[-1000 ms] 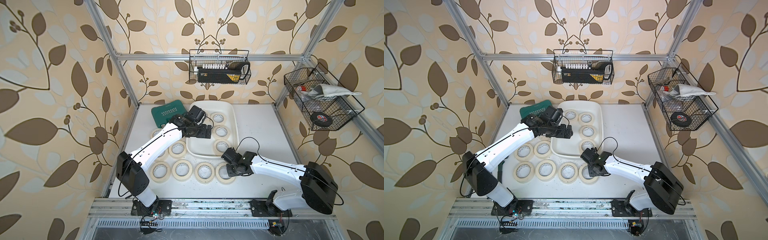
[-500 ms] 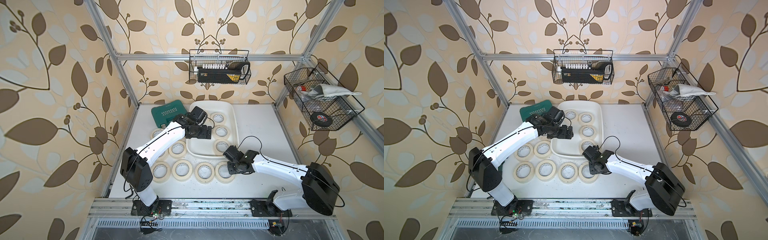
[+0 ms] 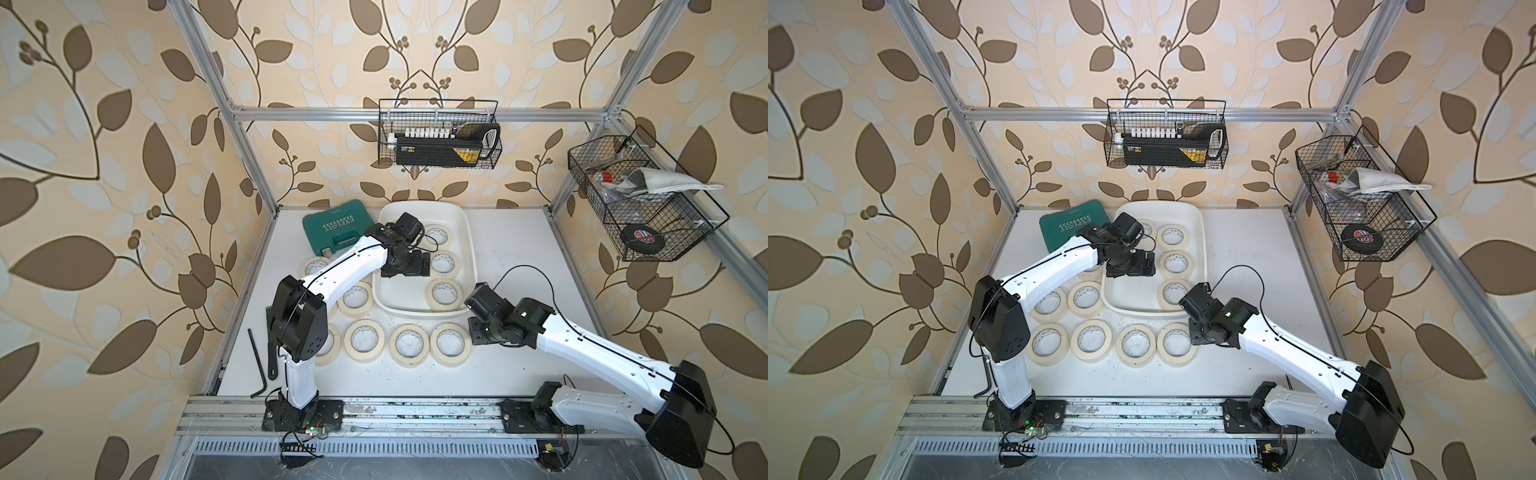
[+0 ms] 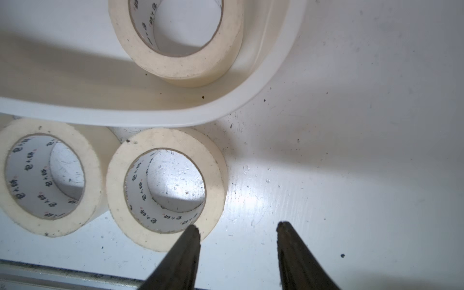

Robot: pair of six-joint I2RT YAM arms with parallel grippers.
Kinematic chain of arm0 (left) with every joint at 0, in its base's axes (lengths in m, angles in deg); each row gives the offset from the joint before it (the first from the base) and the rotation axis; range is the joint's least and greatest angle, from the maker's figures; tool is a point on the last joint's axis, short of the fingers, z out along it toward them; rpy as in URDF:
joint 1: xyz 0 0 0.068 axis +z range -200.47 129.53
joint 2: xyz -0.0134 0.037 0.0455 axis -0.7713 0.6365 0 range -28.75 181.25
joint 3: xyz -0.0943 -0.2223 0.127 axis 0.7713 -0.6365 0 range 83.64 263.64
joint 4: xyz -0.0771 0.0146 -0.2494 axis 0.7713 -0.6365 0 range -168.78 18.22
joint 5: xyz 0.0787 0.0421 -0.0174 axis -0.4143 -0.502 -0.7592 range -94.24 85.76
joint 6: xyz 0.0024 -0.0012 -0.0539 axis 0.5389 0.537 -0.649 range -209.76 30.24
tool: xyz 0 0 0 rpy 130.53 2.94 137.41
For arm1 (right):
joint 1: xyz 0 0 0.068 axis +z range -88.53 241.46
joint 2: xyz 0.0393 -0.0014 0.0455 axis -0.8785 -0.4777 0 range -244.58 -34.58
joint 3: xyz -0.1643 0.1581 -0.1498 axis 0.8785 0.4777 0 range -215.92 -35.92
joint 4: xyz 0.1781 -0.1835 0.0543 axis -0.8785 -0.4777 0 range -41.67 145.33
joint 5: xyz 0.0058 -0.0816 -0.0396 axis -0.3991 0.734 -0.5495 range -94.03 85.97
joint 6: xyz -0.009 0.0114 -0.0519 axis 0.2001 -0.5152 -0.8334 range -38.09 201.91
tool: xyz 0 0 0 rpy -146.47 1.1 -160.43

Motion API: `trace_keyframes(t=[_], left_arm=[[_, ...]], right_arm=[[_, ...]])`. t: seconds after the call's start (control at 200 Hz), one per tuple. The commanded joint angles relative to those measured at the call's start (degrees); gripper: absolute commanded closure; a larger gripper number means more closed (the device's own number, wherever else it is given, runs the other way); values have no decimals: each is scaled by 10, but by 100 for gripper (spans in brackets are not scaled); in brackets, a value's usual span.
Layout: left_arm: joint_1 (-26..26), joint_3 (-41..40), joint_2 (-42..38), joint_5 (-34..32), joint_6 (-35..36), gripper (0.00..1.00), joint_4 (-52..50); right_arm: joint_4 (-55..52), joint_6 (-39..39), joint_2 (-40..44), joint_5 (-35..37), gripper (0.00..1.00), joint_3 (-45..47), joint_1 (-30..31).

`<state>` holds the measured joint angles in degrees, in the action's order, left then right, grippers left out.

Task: Take out the art tape in the storage box
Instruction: Place the art tape at the center of the board.

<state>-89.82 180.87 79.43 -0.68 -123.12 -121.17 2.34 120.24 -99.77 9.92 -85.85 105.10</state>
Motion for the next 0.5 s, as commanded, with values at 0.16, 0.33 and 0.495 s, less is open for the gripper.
trace_keyframes(t=[0.16, 0.33, 0.495], left_arm=[[3, 31, 48, 45, -7, 5, 8], [-3, 39, 77, 57, 1, 6, 9], [-16, 48, 101, 69, 12, 9, 16]], right_arm=[[-75, -23, 41, 10, 45, -59, -19], [-88, -33, 56, 5, 42, -78, -29], [-90, -41, 65, -3, 41, -84, -52]])
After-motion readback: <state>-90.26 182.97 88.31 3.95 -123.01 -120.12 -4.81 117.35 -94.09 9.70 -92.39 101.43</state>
